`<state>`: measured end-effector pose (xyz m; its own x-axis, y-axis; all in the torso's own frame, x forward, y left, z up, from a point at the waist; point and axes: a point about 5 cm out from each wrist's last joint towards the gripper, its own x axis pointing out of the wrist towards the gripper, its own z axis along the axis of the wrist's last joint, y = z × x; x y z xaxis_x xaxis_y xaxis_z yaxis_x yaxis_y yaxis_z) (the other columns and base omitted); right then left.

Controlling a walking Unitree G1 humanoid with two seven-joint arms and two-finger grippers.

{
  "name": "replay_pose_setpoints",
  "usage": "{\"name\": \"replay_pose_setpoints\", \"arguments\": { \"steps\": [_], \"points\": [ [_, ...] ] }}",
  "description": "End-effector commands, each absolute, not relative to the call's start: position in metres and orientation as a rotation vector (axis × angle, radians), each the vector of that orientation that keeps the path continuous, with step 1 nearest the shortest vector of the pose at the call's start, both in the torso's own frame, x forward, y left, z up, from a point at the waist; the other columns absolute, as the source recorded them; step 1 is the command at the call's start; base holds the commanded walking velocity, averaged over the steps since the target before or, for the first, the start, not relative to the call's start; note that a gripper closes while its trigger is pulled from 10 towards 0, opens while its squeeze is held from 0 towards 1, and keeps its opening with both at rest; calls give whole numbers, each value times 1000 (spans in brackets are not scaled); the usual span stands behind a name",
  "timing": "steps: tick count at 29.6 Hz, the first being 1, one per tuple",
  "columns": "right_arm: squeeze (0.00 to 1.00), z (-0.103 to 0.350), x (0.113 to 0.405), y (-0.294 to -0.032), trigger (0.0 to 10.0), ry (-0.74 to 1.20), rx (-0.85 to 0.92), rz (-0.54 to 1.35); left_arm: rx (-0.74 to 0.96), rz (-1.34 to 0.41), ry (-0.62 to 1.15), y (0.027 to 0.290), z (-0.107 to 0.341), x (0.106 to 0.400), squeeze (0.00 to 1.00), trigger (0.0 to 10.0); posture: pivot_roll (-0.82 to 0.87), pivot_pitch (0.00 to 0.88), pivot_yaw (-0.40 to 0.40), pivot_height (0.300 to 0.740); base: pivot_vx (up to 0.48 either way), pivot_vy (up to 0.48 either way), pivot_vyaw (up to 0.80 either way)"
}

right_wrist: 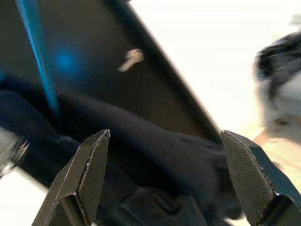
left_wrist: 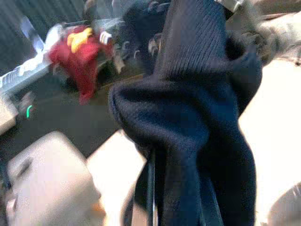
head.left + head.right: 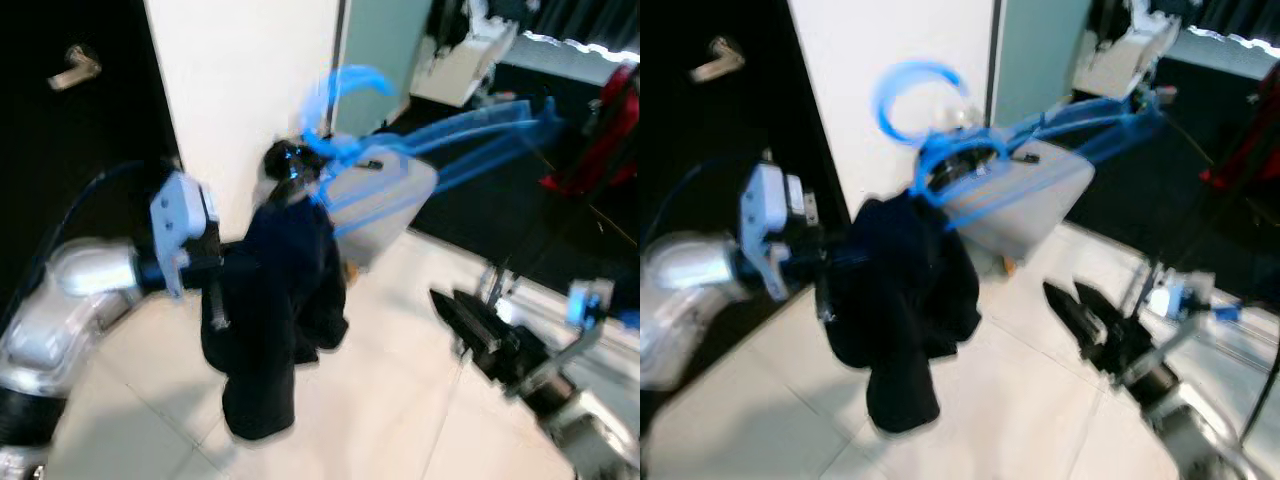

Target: Hang hanger

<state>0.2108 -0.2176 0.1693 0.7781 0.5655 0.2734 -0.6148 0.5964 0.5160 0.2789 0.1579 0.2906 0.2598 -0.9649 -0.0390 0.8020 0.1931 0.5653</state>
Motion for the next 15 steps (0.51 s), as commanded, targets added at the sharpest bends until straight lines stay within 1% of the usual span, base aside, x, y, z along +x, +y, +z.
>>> {"name": "replay_pose_setpoints", "arguments": {
  "steps": [1, 2, 8, 11, 14, 15],
  "points": [
    [0, 174, 205, -217, 10000, -104, 645, 755, 579, -1314, -388, 163, 306, 276, 0, 10000, -1, 100, -9, 740, 0, 0, 0],
    [0, 176, 204, -217, 10000, -107, 648, 775, 607, -1322, -407, 164, 316, 277, 0, 10000, -1, 101, -3, 740, 0, 0, 0],
    [0, 179, 204, -219, 10000, -83, 650, 835, 636, -1331, -488, 159, 340, 278, 0, 10000, -6, 103, 0, 740, 0, 0, 0],
    [0, 174, 202, -211, 10000, -1, 585, 889, 622, -1334, -527, 155, 348, 279, 0, 10000, -6, 105, 2, 740, 0, 0, 0],
    [0, 172, 203, -207, 10000, 30, 541, 896, 608, -1357, -541, 152, 349, 276, 0, 10000, -7, 107, 3, 740, 0, 0, 0],
    [0, 170, 206, -204, 10000, 51, 495, 891, 590, -1377, -554, 149, 350, 274, 0, 10000, -6, 107, 2, 740, 0, 0, 0]
  ]
}}
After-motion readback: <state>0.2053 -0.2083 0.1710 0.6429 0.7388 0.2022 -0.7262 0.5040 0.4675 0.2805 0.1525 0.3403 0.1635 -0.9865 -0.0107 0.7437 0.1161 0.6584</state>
